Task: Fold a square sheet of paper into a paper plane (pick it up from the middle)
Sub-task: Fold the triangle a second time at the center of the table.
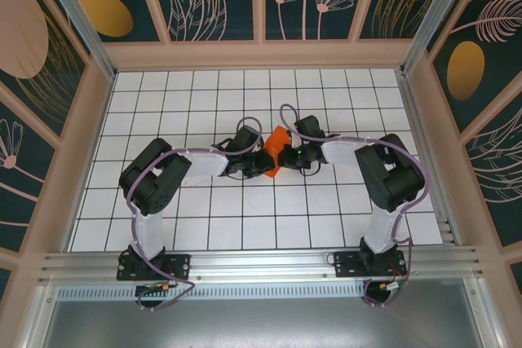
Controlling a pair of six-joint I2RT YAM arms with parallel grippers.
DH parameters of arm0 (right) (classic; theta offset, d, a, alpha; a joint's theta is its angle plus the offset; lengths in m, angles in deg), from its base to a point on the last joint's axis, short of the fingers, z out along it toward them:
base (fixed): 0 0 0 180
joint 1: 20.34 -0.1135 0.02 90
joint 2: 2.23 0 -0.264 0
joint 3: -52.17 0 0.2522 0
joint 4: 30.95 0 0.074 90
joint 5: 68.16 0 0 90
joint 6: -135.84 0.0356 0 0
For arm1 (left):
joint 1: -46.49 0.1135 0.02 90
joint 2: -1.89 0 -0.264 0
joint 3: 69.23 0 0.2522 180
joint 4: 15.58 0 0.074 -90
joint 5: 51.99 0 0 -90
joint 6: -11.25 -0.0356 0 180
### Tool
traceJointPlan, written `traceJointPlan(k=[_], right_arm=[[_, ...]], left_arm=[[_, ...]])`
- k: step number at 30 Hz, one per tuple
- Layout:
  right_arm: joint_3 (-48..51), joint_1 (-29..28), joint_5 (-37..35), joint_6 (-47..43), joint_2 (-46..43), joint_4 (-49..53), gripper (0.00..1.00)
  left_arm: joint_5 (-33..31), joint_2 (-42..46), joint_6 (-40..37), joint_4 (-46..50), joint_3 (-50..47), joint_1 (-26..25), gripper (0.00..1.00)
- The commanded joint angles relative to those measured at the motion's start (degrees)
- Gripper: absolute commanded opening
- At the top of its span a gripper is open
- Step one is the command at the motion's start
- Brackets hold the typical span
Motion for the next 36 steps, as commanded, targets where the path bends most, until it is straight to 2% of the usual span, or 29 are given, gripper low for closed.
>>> traceJointPlan(k=[1,11,23,36], right_arm=[[-0.7,-0.4,-2.3,-3.2,2.3,3.1,0.12],[2.7,-4.1,-1.9,-7.2,0.9,5.9,0.12],[6.2,-4.7,-0.5,-7.9,-3.4,6.1,0.11],[6.0,-4.3,-1.5,-8.0,-2.5,7.3,0.11]], left_arm=[[-1.4,2.4,0.2,2.0,1.1,0.1,0.17],[-6.3,9.5,3.0,-0.3,-2.7,0.3,0.19],[-1.5,5.1,2.0,-2.8,-3.4,0.3,0.19],[-5.1,2.4,0.9,0.1,-1.5,0.3,0.18]])
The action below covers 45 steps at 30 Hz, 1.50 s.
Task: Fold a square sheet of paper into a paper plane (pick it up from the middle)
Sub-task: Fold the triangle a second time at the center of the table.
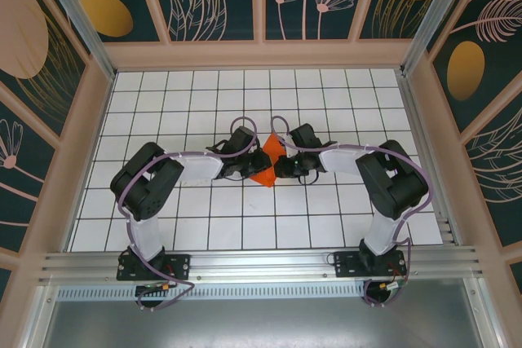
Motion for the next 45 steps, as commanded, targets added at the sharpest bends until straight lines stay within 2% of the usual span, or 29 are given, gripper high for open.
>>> traceJointPlan(k=[1,17,29,45], right_arm=[[1.6,0.0,-1.3,-1.2,1.2,7.4,0.11],[2.1,0.9,-3.6,-1.1,1.2,8.4,0.11],[2.1,1.1,-3.8,-1.3,1.4,8.5,0.11],[2.1,1.2,-4.4,-1.4,1.4,9.0,0.1]], left_arm=[[-2.2,-1.7,-1.2,2.1,2.0,0.3,0.18],[-8.0,-2.6,0.3,8.3,3.3,0.4,0.18],[-5.3,-3.6,-4.8,7.8,8.7,1.5,0.21],[-6.1,-5.9,-5.7,7.1,7.1,4.2,0.21]])
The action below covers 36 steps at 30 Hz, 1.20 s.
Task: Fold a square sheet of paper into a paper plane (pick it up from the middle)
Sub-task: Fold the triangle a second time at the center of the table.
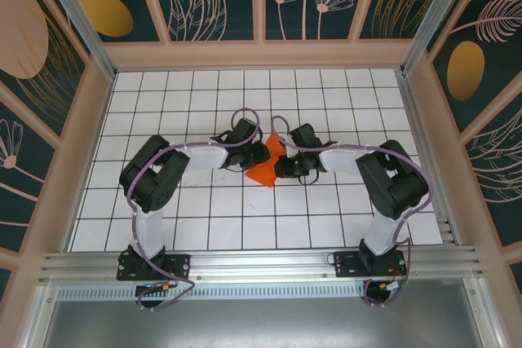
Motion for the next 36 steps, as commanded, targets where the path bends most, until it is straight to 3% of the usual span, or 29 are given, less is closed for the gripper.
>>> traceJointPlan(k=[1,11,21,28,36], right_arm=[[2.1,0.8,-4.4,-1.4,1.4,8.8,0.1],[1.8,0.8,-4.5,-1.4,1.4,8.9,0.1],[1.8,0.9,-4.5,-1.3,1.5,8.8,0.1],[1.8,0.9,-4.3,-1.2,1.7,8.8,0.1],[1.3,0.9,-3.9,-1.2,1.5,8.6,0.1]], left_arm=[[-1.6,-1.0,-2.0,0.8,-0.9,2.1,0.21],[-0.8,-0.9,-6.3,4.6,2.8,4.5,0.21],[5.6,8.7,0.4,-4.0,-4.5,3.2,0.19],[9.5,4.8,0.9,-7.7,-5.1,0.4,0.11],[6.5,0.7,-0.4,-4.3,-3.8,0.4,0.09]])
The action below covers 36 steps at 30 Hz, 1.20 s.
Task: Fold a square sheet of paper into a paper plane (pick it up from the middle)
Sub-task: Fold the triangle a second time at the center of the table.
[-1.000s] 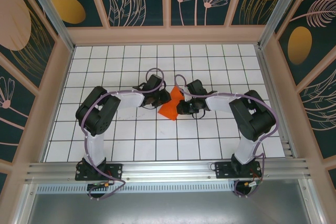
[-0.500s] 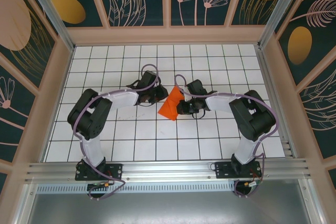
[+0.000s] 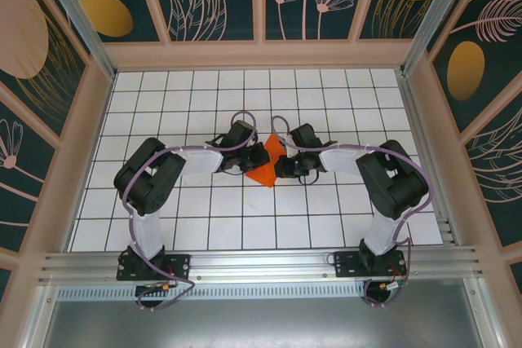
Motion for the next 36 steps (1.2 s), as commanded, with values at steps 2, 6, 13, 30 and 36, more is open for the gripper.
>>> traceJointPlan(k=[2,6,13,30,36], right_arm=[[1.0,0.9,-3.6,-1.1,1.3,8.3,0.1],[-0.6,0.9,-1.7,-0.9,0.3,8.0,0.1],[-3.9,0.9,6.3,-0.3,-4.7,6.9,0.11],[-0.9,-3.4,9.5,6.5,-3.5,0.1,0.1],[-1.2,-3.4,7.4,6.8,-1.0,0.0,0.09]], left_arm=[[-2.1,-1.9,-1.0,1.9,0.7,0.2,0.09],[-3.3,-2.9,-0.9,2.5,-0.4,0.2,0.08],[-4.4,-2.3,-0.7,2.5,-2.4,0.2,0.08],[-4.1,-2.0,-0.1,0.9,-4.9,0.2,0.08],[-4.0,-2.0,0.0,0.8,-4.9,0.2,0.08]])
